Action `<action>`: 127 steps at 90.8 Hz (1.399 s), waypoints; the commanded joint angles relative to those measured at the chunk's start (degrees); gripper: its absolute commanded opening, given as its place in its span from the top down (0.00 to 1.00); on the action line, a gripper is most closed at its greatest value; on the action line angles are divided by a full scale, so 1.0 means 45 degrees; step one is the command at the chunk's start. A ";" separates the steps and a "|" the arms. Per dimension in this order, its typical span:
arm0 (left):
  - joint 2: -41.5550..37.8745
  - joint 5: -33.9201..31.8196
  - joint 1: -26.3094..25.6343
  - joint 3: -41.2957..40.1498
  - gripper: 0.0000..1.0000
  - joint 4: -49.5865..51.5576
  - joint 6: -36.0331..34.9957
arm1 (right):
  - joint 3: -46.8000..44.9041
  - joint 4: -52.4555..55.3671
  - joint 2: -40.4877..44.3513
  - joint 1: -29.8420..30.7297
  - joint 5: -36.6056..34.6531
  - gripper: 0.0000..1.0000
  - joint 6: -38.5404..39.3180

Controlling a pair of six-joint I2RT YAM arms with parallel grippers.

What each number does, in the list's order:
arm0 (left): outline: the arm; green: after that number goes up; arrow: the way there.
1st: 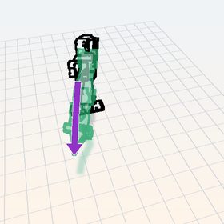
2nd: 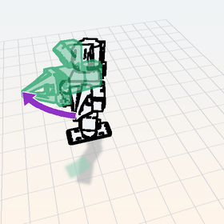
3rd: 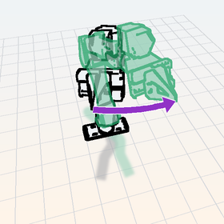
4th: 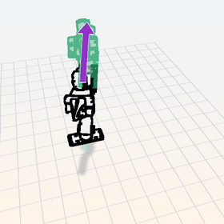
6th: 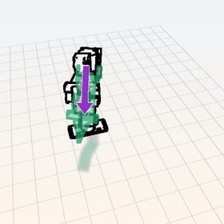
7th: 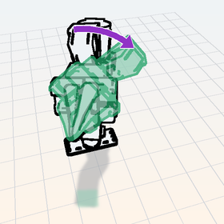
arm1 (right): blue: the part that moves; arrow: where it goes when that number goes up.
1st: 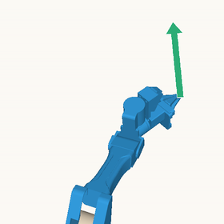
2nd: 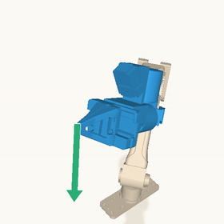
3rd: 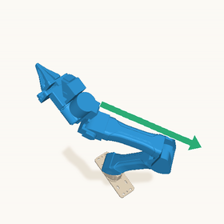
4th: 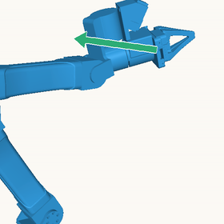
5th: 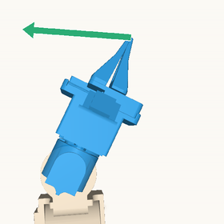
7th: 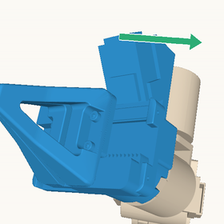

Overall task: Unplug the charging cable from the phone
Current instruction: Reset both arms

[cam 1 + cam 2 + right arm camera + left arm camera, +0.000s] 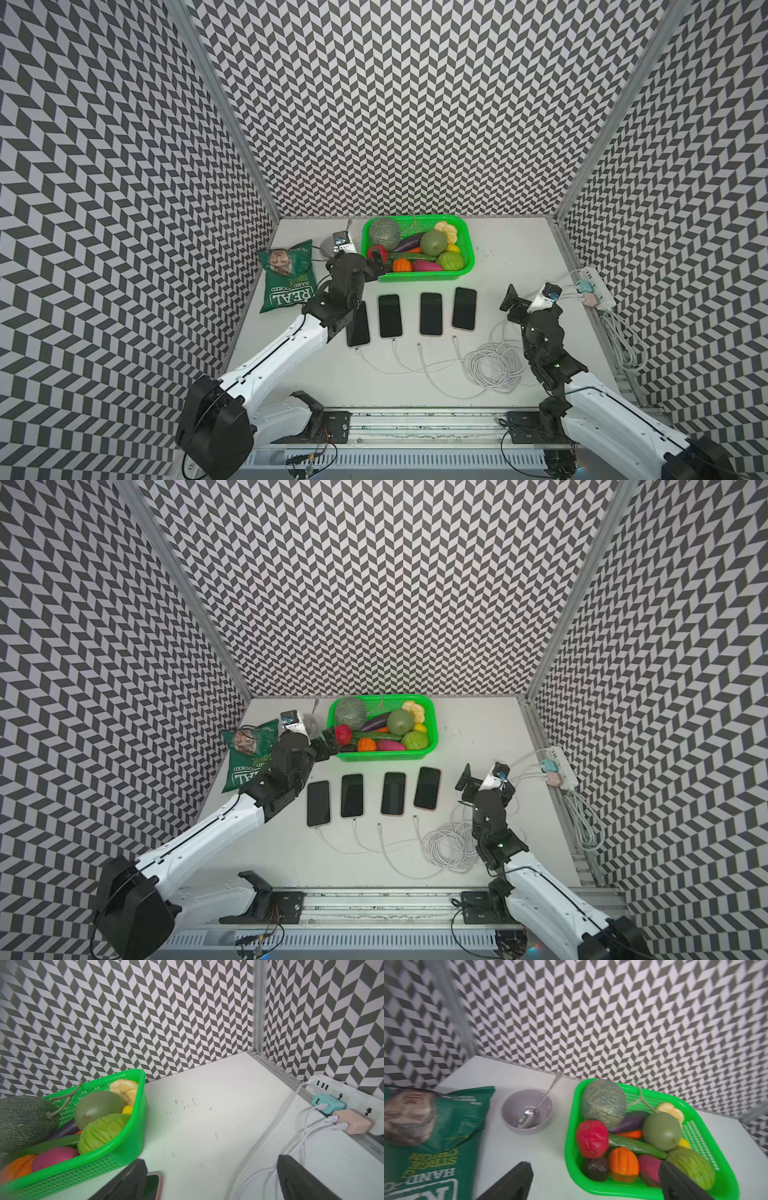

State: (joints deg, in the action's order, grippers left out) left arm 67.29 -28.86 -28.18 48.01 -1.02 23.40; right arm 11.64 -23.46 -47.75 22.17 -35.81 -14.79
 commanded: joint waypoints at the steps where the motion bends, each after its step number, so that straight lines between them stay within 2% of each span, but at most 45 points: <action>1: -0.0425 -0.0177 0.1057 -0.1064 0.00 -0.1387 -0.0890 | -0.0072 -0.2580 -0.0530 -0.0561 -0.0006 0.00 0.1366; 13: -0.0738 -0.0094 0.2443 -0.3173 0.00 -0.4232 -0.1789 | -0.0482 -0.4578 -0.2141 -0.1302 0.0306 0.00 0.1839; 23: -0.0341 0.0667 0.3545 -0.4358 0.00 -0.5942 -0.2440 | -0.0508 -0.5917 -0.3895 -0.1696 0.0540 0.00 0.1831; 32: 0.0162 0.0739 0.4226 -0.4975 0.00 -0.6833 -0.2844 | -0.0042 -0.6284 -0.4904 -0.1799 0.0710 0.00 0.2019; 37: 0.0335 0.0817 0.4519 -0.5364 0.00 -0.7447 -0.3251 | -0.0068 -0.7307 -0.5403 -0.1919 0.0829 0.00 0.2204; 45: 0.0823 0.1462 0.4933 -0.6203 0.00 -0.9236 -0.4039 | 0.0020 -0.8219 -0.5996 -0.2109 0.1214 0.00 0.2838; 54: 0.1527 0.2072 0.5370 -0.6753 0.00 -1.0785 -0.4177 | -0.0093 -0.9446 -0.6535 -0.2450 0.1655 0.00 0.3430; 68: 0.2724 0.3918 0.5998 -0.7534 0.00 -1.3700 -0.4478 | -0.0630 -1.2560 -0.8406 -0.4002 0.4165 0.00 0.2627; 75: 0.3314 0.4714 0.6147 -0.7710 0.00 -1.4584 -0.4733 | -0.0172 -1.2142 -0.9023 -0.4106 0.4359 0.00 0.2573; 85: 0.4570 0.5716 0.6185 -0.7727 0.00 -1.5576 -0.5074 | 0.0648 -1.0350 -0.8745 -0.4132 0.4888 0.00 0.2719; 89: 0.5097 0.6249 0.6195 -0.7666 0.00 -1.6563 -0.5392 | 0.0539 -1.0892 -0.8898 -0.4137 0.4811 0.00 0.2684; 95: 0.4726 0.6356 0.6274 -0.7184 0.00 -1.4926 -0.5223 | 0.0532 -1.1017 -0.8948 -0.4127 0.4798 0.00 0.2684; 101: 0.5019 0.6505 0.6360 -0.7401 0.00 -1.5831 -0.5202 | 0.0661 -1.0383 -0.8787 -0.4118 0.4872 0.00 0.2783; 107: 0.4692 0.6487 0.6351 -0.7257 0.00 -1.4983 -0.5187 | 0.0615 -1.0699 -0.8853 -0.4117 0.4889 0.00 0.2838; 112: 0.4879 0.6365 0.6276 -0.7399 0.00 -1.5610 -0.5249 | 0.0661 -1.0473 -0.8789 -0.4112 0.4935 0.00 0.2873; 127: 0.4731 0.6129 0.6175 -0.7317 0.00 -1.5243 -0.5294 | 0.0656 -1.0521 -0.8818 -0.4104 0.4943 0.00 0.2873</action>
State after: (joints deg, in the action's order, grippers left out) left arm 89.45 -1.56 -0.08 14.17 -68.03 0.69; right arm 13.85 -69.06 -87.96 3.81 -14.26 -2.37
